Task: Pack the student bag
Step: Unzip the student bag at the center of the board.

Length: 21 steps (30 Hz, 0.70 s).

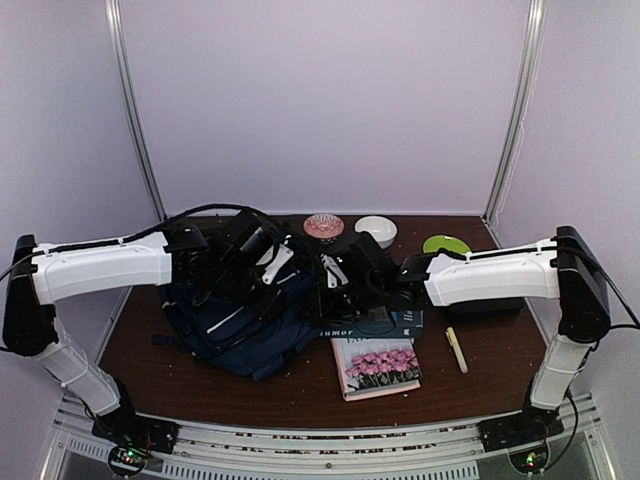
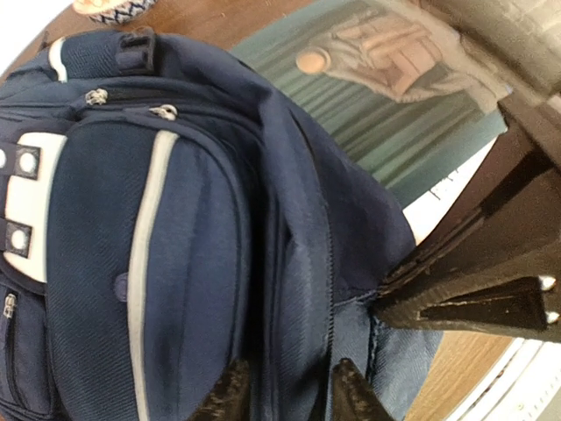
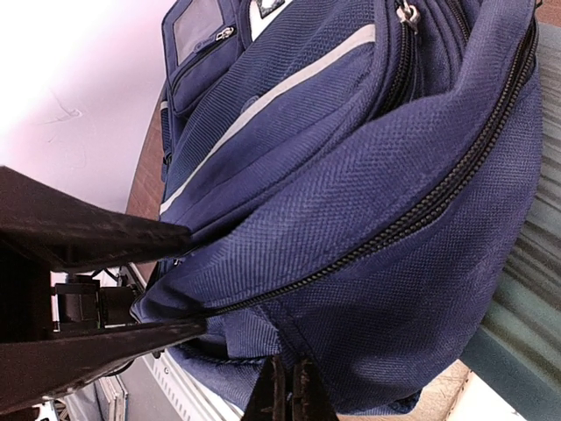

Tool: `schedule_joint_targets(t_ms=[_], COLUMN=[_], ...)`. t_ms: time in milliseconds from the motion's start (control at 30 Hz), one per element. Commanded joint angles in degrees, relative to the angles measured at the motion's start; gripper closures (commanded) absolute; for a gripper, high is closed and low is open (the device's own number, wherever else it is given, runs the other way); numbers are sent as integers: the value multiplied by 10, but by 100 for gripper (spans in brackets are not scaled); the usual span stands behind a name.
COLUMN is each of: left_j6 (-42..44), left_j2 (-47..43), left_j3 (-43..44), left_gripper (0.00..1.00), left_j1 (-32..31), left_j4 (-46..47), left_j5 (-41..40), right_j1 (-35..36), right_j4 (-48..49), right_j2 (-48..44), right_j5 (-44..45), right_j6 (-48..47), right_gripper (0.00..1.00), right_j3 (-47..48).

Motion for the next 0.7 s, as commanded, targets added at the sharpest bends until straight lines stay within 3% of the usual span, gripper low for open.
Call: schedule_joint_targets(t_ms=[0,167,200,667], left_j6=[15,13,12,13], left_j2=[8,-3,-10,-124], left_j3=[3,7,9,15], left_gripper=[59,97,100,100], left_j1=[1,2,2,34], left_j4=[16,14,11,-40], left_j5=[17,-10,-19,-94], right_j1=[0,0,0,-1], right_j4=[23,21,20,22], right_j2=[-23,-23,-23,1], right_j5=[-6,-6,-5,8], right_j6=[-2,-3,-3,3], right_gripper=[100,100,100,100], right_j3=[0,-1,-2,5])
